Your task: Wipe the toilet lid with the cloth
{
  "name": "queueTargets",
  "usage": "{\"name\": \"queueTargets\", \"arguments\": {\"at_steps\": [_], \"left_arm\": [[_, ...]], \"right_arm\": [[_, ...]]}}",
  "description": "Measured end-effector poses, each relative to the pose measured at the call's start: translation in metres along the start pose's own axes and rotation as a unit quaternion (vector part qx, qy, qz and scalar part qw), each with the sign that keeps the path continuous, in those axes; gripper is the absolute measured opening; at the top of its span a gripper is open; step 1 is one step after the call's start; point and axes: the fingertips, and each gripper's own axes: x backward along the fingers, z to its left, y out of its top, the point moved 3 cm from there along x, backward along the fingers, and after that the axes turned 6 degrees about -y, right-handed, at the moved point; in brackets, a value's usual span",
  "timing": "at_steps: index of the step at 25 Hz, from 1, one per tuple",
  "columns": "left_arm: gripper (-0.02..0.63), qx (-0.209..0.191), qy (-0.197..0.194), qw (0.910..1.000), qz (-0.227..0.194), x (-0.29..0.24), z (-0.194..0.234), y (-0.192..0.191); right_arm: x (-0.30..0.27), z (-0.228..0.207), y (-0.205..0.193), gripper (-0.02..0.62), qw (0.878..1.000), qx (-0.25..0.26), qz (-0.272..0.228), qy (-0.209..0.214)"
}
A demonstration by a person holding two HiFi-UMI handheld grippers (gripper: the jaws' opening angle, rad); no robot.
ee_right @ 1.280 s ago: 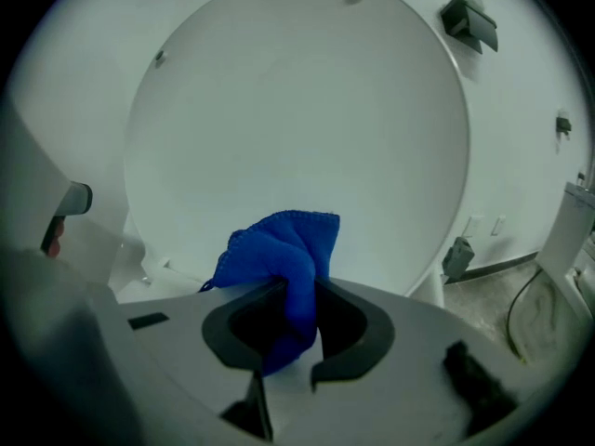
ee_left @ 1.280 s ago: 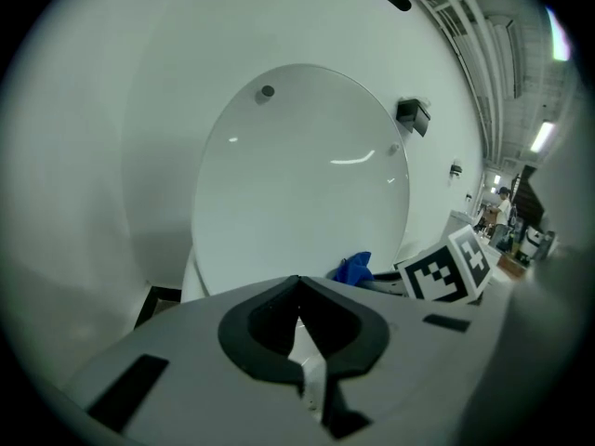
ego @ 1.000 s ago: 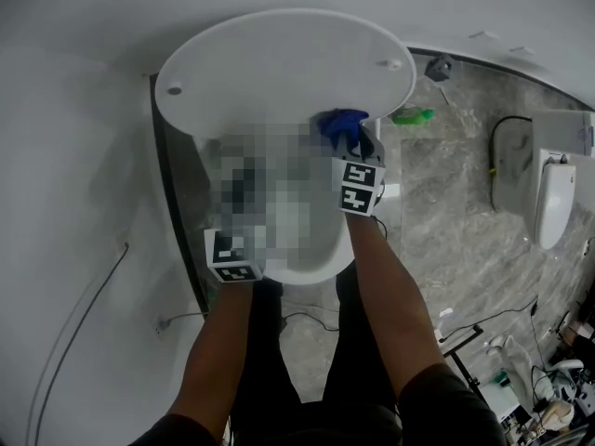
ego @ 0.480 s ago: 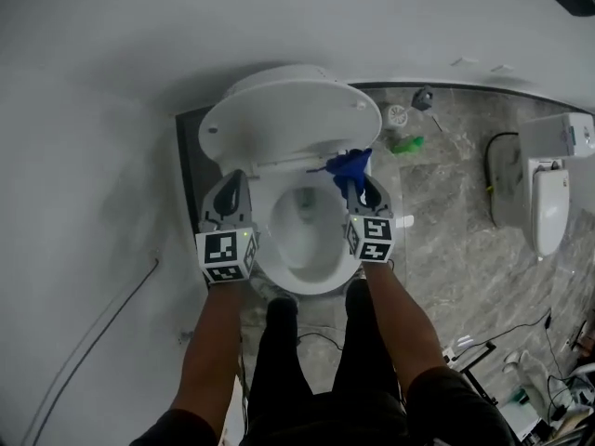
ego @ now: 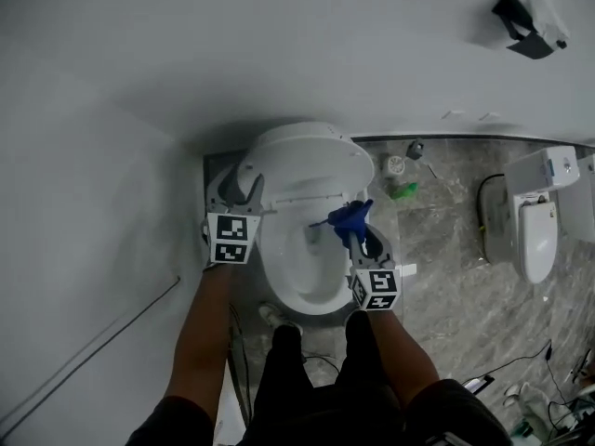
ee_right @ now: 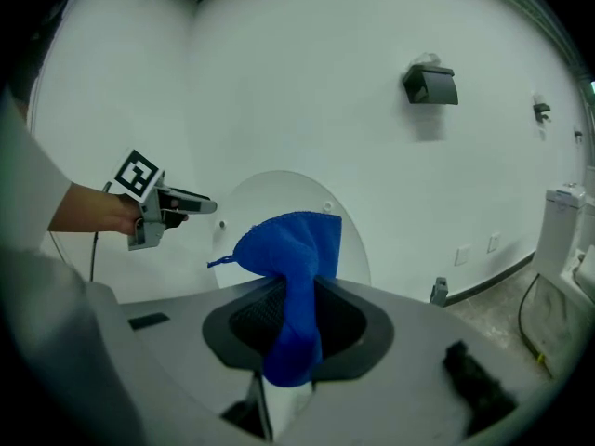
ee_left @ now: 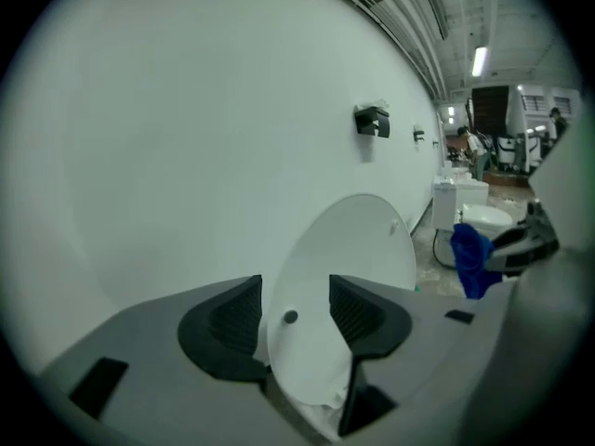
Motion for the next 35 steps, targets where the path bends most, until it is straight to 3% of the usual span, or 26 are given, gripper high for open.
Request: {"name": "queueTargets", "arguments": {"at_steps": [9, 14, 22, 26, 35], "left_arm": [[0.205, -0.080, -0.080, 0.9918, 0.059, -0.045, 0.012, 0.025], [0.114, -0.104, -0.082, 0.9881, 0.077, -0.050, 0.008, 0.026], [0.092, -0.124, -0.092, 0.9845, 0.083, -0.030, -0.005, 0.025], [0.083, -0.122, -0.114, 0.9826, 0.081, -0.004, -0.022, 0.020], [0.058, -0.181, -0.148, 0.9689, 0.081, 0.060, -0.069, -0.008]], "right_arm": [[0.040, 0.003, 0.032, 0.078, 1.000, -0.004, -0.025, -0.002], [0.054, 0.010, 0.027, 0.078, 1.000, -0.012, -0.019, 0.000], [0.062, 0.010, 0.047, 0.078, 0.999, -0.012, -0.042, 0.003], [0.072, -0.005, 0.064, 0.078, 0.999, 0.000, -0.045, -0.030], [0.112, -0.051, 0.074, 0.078, 0.994, -0.004, -0.052, -0.097]]}}
